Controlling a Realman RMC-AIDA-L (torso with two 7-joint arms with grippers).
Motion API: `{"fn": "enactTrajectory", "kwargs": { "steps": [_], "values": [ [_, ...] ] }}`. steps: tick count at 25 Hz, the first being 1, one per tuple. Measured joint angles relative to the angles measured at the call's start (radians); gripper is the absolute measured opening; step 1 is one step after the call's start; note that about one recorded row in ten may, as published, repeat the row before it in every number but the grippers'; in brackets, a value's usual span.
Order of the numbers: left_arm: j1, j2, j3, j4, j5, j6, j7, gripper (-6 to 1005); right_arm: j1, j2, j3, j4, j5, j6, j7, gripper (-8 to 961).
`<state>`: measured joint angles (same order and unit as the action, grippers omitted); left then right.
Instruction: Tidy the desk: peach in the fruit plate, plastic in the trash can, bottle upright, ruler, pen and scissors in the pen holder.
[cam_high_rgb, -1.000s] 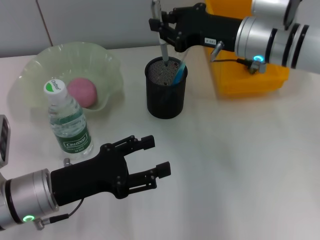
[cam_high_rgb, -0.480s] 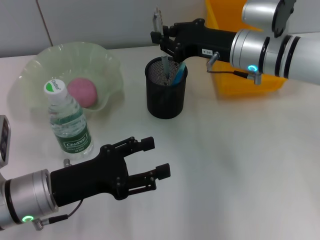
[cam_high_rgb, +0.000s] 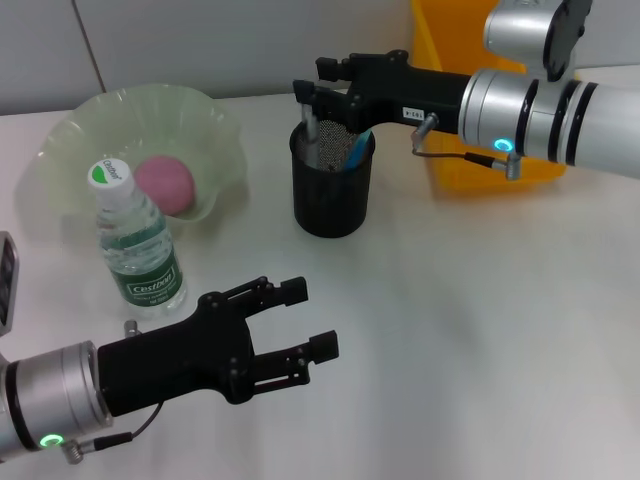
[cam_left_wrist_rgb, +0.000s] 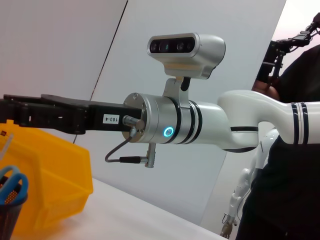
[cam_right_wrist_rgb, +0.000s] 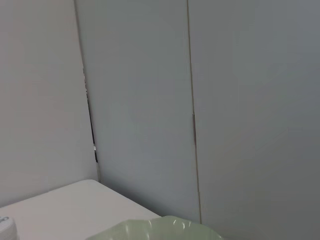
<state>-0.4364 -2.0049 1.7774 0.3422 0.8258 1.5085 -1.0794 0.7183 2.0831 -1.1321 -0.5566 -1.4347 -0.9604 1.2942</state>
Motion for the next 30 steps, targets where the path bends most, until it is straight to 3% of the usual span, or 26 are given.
{"fn": "enactTrajectory", "kwargs": {
  "steps": [6,11,12,16,17,25,27,30],
  "values": [
    [0.004,0.009,0.002,0.002,0.0,0.017,-0.001,814,-0.048,-0.002,0.019,-0.04,0.03,-0.086,0.013,465],
    [0.005,0.039,-0.01,0.005,0.0,0.049,-0.028,814,-0.182,-0.014,0.049,-0.15,0.108,-0.284,0.036,573],
    [0.002,0.055,-0.021,0.009,0.008,0.059,-0.047,814,-0.206,-0.017,0.066,-0.163,0.109,-0.338,0.047,584],
    [-0.003,0.078,-0.095,0.026,0.084,0.074,-0.089,815,-0.265,-0.057,0.11,-0.177,0.071,-0.524,0.129,628],
    [-0.004,0.089,-0.182,0.063,0.187,0.078,-0.141,815,-0.275,-0.07,0.115,-0.175,0.06,-0.564,0.145,639],
    [-0.018,0.101,-0.444,0.196,0.553,0.112,-0.345,814,-0.282,-0.159,0.233,-0.113,-0.178,-0.747,0.198,798],
    [-0.021,0.101,-0.474,0.198,0.581,0.121,-0.354,815,-0.266,-0.173,0.246,-0.086,-0.263,-0.759,0.207,823],
    [-0.021,0.101,-0.474,0.198,0.581,0.121,-0.354,815,-0.257,-0.175,0.246,-0.084,-0.313,-0.762,0.221,825]
  ]
}}
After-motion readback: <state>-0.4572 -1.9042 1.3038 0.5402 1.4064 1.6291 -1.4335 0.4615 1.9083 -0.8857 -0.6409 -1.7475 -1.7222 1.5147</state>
